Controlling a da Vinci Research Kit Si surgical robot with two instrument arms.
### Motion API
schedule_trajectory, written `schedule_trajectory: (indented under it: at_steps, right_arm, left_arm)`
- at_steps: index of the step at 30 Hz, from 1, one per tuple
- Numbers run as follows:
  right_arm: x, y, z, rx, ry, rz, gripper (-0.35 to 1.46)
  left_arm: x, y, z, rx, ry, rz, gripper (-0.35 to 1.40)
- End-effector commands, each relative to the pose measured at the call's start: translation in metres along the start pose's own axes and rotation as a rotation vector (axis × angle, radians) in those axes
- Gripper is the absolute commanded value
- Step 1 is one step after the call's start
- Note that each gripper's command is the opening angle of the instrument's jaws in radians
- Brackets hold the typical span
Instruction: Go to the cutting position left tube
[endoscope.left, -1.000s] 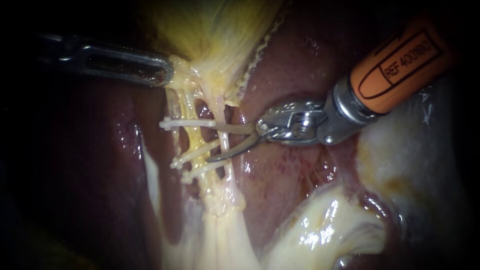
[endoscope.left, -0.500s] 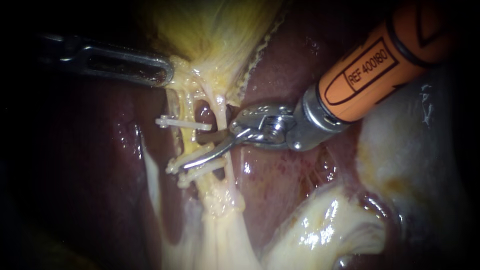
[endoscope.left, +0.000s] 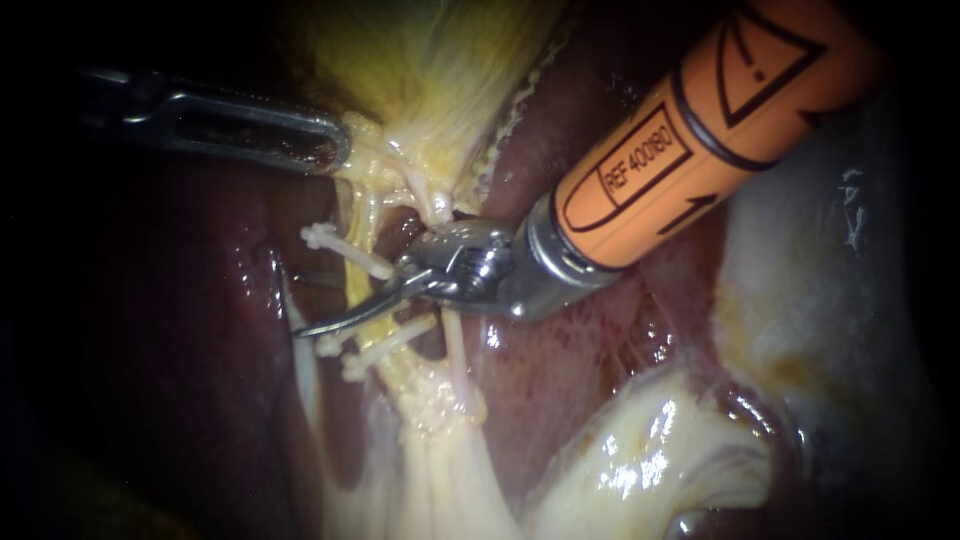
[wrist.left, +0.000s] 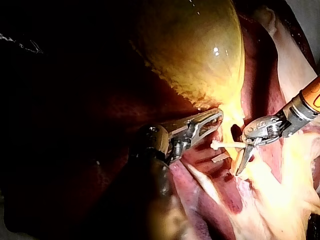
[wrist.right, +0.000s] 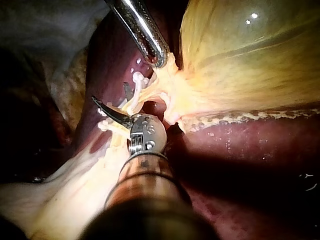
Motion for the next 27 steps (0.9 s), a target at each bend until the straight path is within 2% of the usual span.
schedule_trajectory:
  at_steps: [1,5,13,18,27]
  right_arm:
    - [0.0001,0.0000,0.0001,0.008,0.016,0.001,1.38]
    - [0.0011,-0.0006,0.0002,0.035,0.072,0.006,1.43]
    - [0.0042,-0.0034,-0.0010,0.052,0.088,0.025,1.43]
    - [0.0045,-0.0041,-0.0010,0.055,0.088,0.026,1.43]
    - [0.0044,-0.0039,-0.0012,0.055,0.088,0.026,1.41]
  left_arm:
    - [0.0000,0.0000,0.0000,0.000,0.000,-0.001,-0.35]
    - [0.0000,0.0000,-0.0001,0.000,0.000,0.000,-0.35]
    - [0.0001,0.0000,-0.0002,0.000,0.000,0.000,-0.35]
    - [0.0001,0.0000,-0.0003,0.001,0.001,0.000,-0.35]
    - [0.0001,0.0000,-0.0003,0.001,0.001,0.000,-0.35]
